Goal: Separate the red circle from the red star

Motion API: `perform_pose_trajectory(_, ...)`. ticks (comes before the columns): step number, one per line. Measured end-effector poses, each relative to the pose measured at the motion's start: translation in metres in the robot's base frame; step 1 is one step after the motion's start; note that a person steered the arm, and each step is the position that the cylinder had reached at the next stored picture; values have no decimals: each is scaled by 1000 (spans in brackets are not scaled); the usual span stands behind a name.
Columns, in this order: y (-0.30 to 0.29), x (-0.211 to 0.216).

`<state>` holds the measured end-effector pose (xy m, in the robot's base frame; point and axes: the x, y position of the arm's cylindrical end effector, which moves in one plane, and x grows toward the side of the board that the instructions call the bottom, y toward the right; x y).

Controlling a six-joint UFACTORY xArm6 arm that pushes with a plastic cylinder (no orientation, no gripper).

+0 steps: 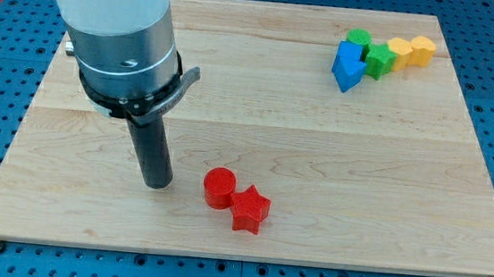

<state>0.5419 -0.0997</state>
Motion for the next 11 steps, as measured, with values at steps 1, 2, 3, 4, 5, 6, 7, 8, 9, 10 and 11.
perform_pose_trajectory(1, 29, 5)
perform_pose_trajectory(2, 55, -1)
perform_pose_trajectory(3, 72, -17)
perform_pose_trajectory(4, 79, -39)
perform_pose_trajectory(5, 79, -53)
perform_pose_trajectory(6, 63, -31)
perform_pose_trajectory(7, 62, 7)
perform_pose_trajectory(8, 85, 21)
perform_pose_trajectory(9, 129, -22)
perform_pose_trajectory(10, 166, -82)
perform_pose_trajectory(11, 200, -145)
